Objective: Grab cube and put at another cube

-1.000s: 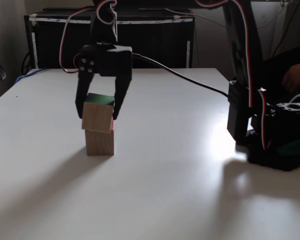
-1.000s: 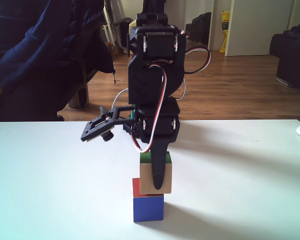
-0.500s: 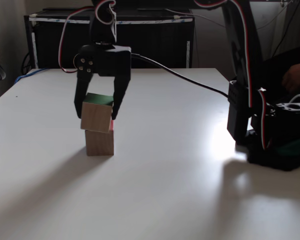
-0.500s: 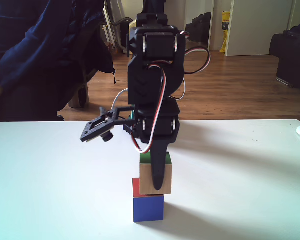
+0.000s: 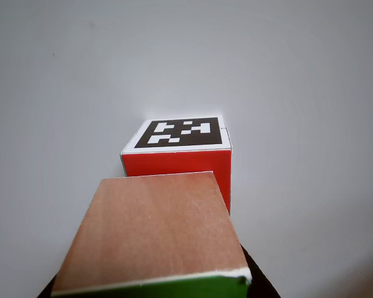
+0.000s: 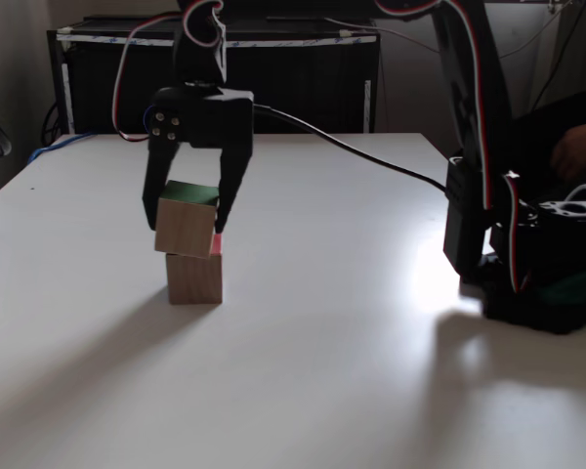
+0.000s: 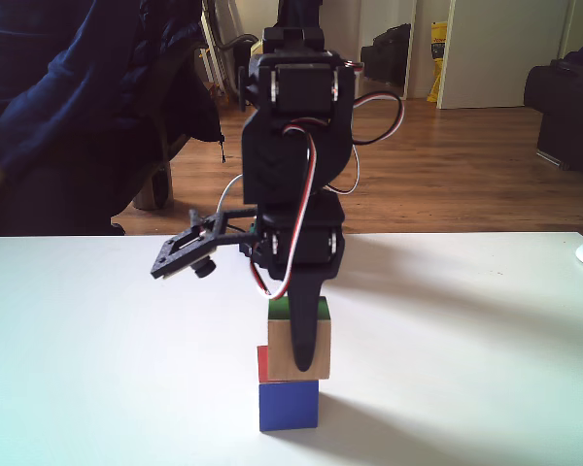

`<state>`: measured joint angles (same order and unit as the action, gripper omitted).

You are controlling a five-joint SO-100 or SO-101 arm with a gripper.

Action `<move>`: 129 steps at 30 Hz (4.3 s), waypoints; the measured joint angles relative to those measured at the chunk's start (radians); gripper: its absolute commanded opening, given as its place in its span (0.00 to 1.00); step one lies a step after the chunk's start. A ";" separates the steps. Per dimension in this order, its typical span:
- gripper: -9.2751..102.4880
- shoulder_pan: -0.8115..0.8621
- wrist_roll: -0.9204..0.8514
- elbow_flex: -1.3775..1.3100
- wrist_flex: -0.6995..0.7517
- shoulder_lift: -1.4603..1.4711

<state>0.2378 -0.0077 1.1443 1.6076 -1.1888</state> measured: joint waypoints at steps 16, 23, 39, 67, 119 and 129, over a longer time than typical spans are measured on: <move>0.28 0.011 0.000 -0.006 -0.002 0.015; 0.34 0.006 0.008 -0.005 0.023 0.015; 0.46 -0.008 0.032 -0.043 0.106 0.041; 0.45 -0.107 0.071 0.175 0.146 -0.657; 0.08 -0.071 -0.087 1.838 -0.319 -2.095; 0.08 -0.069 -0.087 1.838 -0.318 -2.095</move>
<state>0.1687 -0.0951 2.9821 1.2901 -3.2843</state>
